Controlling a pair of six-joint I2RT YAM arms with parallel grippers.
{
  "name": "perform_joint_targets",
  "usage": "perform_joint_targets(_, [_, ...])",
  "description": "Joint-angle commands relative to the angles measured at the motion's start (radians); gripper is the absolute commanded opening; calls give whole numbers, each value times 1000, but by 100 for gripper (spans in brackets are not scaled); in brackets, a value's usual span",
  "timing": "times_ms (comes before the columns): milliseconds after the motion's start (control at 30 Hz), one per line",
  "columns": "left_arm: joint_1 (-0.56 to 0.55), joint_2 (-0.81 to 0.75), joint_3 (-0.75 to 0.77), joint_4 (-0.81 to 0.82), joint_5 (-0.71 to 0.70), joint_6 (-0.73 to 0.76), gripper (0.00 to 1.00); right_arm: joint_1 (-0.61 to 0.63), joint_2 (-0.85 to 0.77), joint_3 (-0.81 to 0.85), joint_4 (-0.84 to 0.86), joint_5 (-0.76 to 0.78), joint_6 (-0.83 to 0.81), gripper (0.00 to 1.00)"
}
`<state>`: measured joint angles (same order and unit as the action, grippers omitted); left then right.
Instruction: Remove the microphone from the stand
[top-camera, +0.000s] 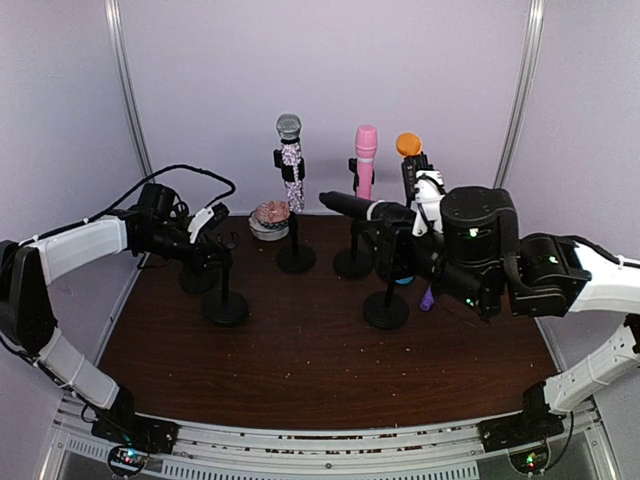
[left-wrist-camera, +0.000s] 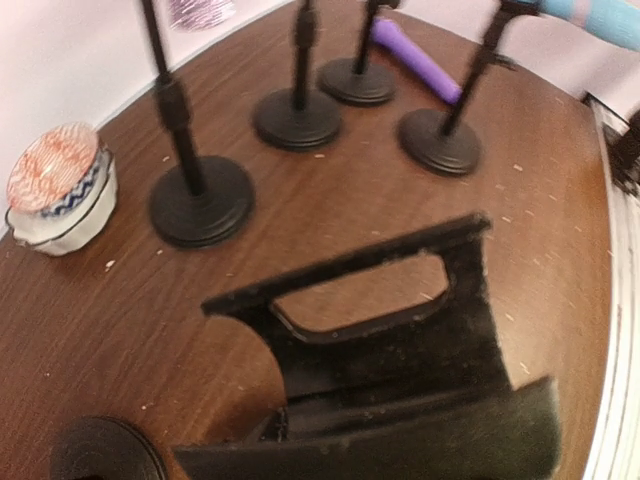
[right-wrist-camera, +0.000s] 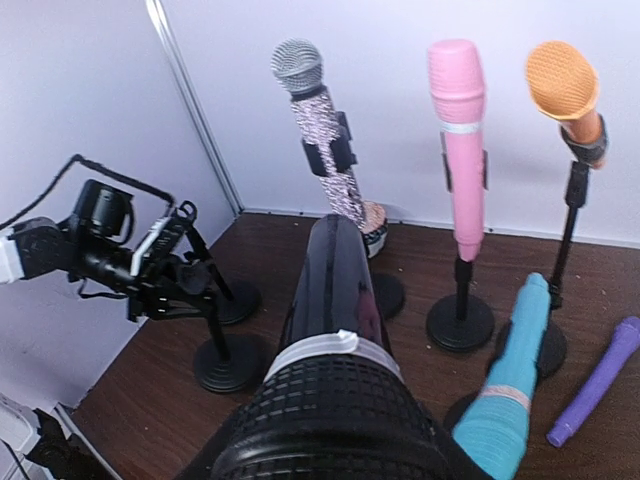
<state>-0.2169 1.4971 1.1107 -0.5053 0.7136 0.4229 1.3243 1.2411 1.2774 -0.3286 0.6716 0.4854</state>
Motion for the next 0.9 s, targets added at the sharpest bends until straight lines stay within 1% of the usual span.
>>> perform_joint_targets(0, [34, -132, -30, -182, 143, 229, 0, 0, -141, -81, -134, 129, 119, 0])
perform_joint_targets(33, [41, -149, -40, -207, 148, 267, 0, 0, -165, -102, -167, 143, 150, 0])
perform_joint_targets(100, [64, -178, -58, -235, 164, 298, 0, 1, -207, -137, -245, 177, 216, 0])
perform_joint_targets(200, [121, -201, -66, -277, 234, 337, 0, -3, -252, -175, -393, 255, 357, 0])
perform_joint_targets(233, [138, -206, -70, -278, 238, 352, 0, -12, -260, -187, -450, 292, 414, 0])
perform_joint_targets(267, [151, -208, -76, -275, 236, 363, 0, -33, -266, -193, -528, 304, 475, 0])
perform_joint_targets(300, [169, -208, -79, -271, 233, 375, 0, -60, -267, -203, -568, 307, 517, 0])
perform_joint_targets(367, [192, -206, -84, -258, 227, 385, 0, -123, -265, -234, -601, 299, 552, 0])
perform_joint_targets(433, [210, -202, -83, -251, 231, 405, 0, -202, -253, -276, -563, 258, 523, 0])
perform_joint_targets(533, [221, -197, -91, -231, 236, 473, 0, -317, -226, -338, -414, 184, 383, 0])
perform_joint_targets(633, [237, -183, -100, -190, 226, 488, 0, -425, -172, -351, -357, 136, 303, 0])
perform_joint_targets(700, [253, -178, -119, -174, 213, 511, 8, -486, -141, -359, -328, 108, 252, 0])
perform_joint_targets(800, [283, -180, -161, -140, 181, 532, 13, -587, -109, -390, -260, 36, 181, 0])
perform_joint_targets(867, [299, -174, -170, -139, 178, 540, 18, -641, -93, -416, -212, -13, 141, 0])
